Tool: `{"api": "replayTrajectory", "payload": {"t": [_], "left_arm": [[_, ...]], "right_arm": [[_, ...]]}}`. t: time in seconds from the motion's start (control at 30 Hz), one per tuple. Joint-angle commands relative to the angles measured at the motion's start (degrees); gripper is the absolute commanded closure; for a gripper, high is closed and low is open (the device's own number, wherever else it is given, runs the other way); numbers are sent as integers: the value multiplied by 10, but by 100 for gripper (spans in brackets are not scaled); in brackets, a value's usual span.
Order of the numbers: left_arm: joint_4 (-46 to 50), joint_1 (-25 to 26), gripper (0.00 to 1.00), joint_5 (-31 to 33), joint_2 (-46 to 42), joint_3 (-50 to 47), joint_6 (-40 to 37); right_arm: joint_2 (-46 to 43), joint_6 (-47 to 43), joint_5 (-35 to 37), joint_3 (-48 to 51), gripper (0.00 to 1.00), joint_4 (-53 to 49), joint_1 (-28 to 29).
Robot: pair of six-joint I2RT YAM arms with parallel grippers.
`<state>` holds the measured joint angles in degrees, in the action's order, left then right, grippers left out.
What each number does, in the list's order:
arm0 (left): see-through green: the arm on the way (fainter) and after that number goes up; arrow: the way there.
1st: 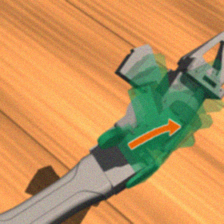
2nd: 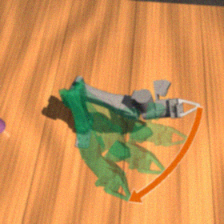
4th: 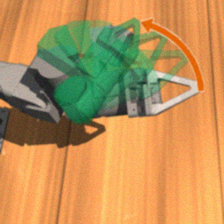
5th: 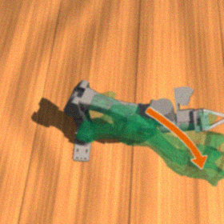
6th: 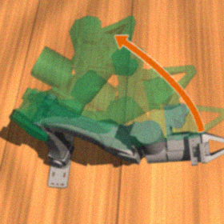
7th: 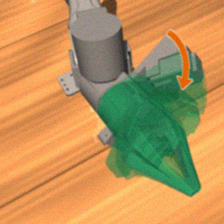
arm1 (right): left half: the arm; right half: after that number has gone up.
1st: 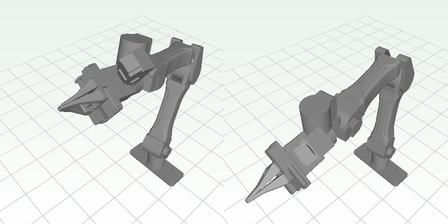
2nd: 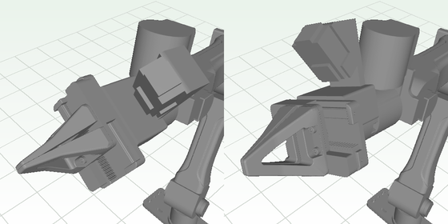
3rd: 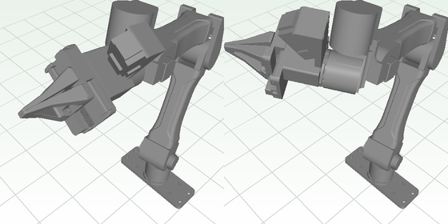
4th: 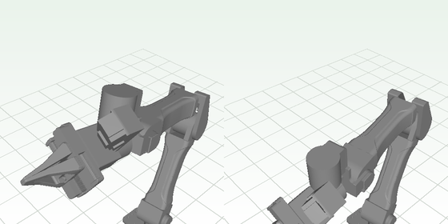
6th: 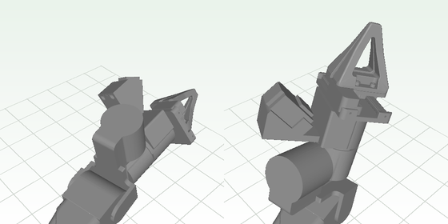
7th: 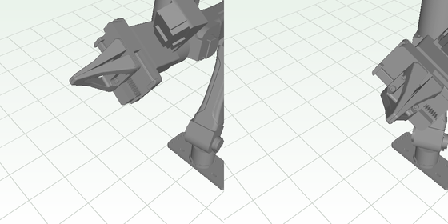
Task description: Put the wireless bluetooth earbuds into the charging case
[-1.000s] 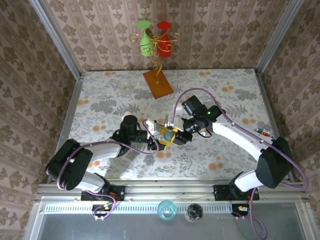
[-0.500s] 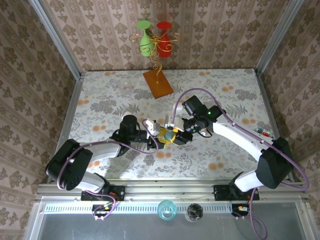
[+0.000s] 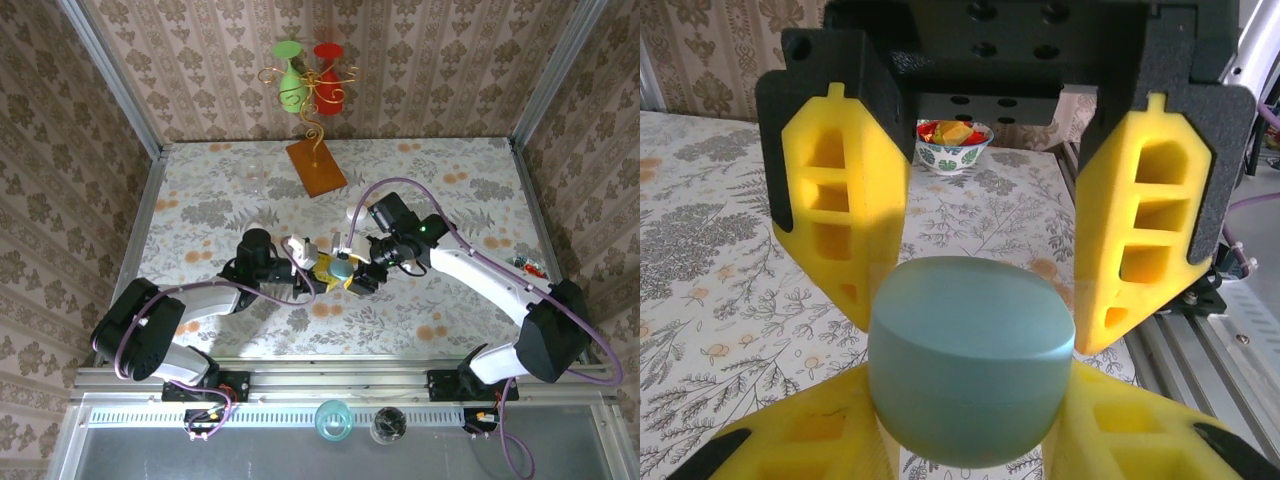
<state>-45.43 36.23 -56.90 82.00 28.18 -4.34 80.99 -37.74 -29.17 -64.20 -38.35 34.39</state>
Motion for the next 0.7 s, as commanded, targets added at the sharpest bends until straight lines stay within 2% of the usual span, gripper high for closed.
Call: {"api": "replayTrajectory", "payload": {"t": [0.0,0.4,0.67], "left_arm": [[-43,-8,66,-26,-13,-8,25],[-52,-9,65,-18,-27,-20,19],[-46,-12,65,-16,-31,-26,9]], "right_arm": [[-29,9,7,9,31,21,-8],[-41,68,51,20,29,103,-19],[-58,92,40,41,29,148,-33]]}}
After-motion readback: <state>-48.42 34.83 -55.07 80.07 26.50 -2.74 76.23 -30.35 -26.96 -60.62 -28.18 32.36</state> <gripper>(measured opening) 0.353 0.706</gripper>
